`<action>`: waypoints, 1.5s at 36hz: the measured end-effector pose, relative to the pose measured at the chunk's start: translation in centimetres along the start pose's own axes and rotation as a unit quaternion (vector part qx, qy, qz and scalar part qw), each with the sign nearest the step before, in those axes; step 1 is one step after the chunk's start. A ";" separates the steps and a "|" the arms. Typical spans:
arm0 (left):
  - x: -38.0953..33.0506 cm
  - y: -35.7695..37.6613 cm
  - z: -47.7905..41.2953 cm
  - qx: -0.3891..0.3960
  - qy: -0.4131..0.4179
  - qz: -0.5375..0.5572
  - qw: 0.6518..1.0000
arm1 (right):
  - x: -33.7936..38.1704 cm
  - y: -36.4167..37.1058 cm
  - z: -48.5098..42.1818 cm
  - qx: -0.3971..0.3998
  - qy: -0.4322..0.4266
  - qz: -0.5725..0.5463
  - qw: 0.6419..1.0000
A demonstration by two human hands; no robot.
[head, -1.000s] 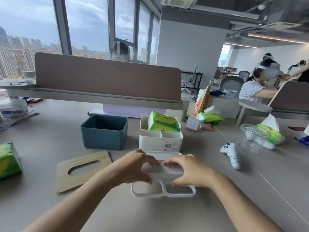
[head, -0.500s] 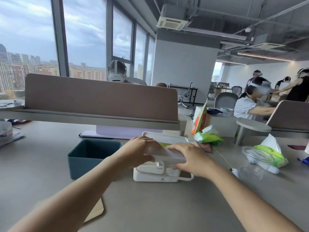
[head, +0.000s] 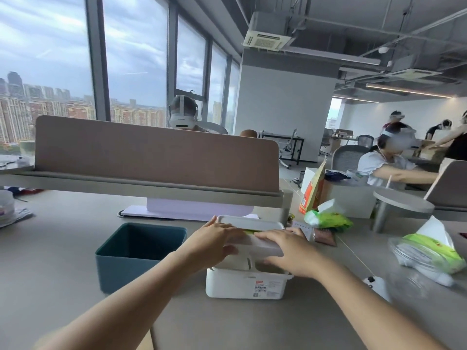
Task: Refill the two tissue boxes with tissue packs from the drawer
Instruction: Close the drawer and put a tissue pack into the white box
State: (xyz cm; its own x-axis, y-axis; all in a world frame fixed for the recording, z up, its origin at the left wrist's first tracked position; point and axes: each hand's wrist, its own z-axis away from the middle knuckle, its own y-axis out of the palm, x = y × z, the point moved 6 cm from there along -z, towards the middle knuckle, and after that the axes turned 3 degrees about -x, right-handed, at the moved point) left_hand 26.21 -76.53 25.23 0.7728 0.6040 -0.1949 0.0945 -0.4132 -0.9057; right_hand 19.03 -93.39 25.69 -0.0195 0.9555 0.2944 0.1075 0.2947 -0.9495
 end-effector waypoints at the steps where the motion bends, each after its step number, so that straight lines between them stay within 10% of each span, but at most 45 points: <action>1: 0.2 0.1 0.1 0.000 -0.006 0.002 1.000 | -0.1 0.2 -0.2 0.000 -0.002 -0.001 1.000; 32: 1.6 -0.5 2.3 -0.058 -0.056 0.033 0.996 | -1.4 0.6 -0.1 -0.070 -0.046 -0.033 0.996; 54: 0.8 -0.7 3.0 0.051 -0.060 0.012 0.997 | -1.4 0.8 1.5 -0.143 -0.024 0.029 0.989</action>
State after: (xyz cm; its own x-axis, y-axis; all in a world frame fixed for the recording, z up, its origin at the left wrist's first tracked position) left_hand 24.83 -73.70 24.62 0.6926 0.6748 -0.2548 0.0078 -0.3602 -0.9328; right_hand 17.62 -94.43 24.37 -0.0507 0.9721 0.2289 0.3865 0.2304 -0.8931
